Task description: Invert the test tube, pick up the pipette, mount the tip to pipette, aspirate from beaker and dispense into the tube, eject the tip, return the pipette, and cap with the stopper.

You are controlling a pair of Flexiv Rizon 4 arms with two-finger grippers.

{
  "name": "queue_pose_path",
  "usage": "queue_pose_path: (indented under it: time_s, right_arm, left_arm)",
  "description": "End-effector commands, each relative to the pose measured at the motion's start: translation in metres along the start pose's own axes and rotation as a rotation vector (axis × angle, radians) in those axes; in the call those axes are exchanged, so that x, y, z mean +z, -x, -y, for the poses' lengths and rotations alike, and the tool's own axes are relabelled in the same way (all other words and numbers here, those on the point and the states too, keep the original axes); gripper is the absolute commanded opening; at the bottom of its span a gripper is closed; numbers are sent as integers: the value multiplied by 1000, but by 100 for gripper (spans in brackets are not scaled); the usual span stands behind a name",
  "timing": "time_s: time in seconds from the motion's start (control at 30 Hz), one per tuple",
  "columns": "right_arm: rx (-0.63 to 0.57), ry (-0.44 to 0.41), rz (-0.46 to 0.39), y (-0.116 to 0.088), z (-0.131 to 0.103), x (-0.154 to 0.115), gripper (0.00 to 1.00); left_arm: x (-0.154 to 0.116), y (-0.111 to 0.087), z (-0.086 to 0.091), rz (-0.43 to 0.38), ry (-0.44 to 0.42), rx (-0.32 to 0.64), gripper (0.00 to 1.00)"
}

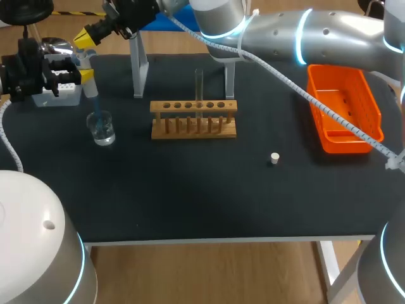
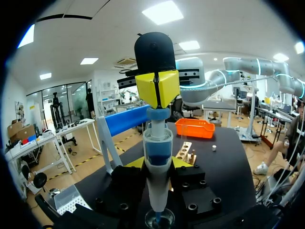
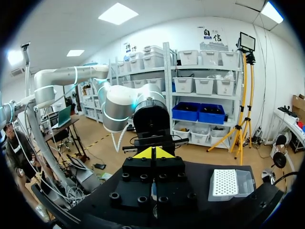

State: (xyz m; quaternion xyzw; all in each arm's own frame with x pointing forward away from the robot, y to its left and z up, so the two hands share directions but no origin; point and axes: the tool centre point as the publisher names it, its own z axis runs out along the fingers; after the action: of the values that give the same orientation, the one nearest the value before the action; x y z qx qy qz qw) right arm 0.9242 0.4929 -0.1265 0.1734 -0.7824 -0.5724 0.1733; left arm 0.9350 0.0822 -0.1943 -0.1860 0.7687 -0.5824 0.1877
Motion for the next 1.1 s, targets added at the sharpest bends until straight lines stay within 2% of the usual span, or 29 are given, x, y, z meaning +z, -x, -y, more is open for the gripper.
queue_pose_path:
  time_s: [0.03, 0.8, 1.1]
  right_arm:
    - [3, -6, -6, 3, 4, 1, 0]
    - [40, -28, -16, 3, 21, 8, 0]
    - [40, -25, -13, 3, 19, 7, 0]
  left_arm:
    - [0, -1, 3, 3, -1, 1, 0]
    - [0, -1, 3, 3, -1, 1, 0]
    - [0, -1, 3, 3, -1, 1, 0]
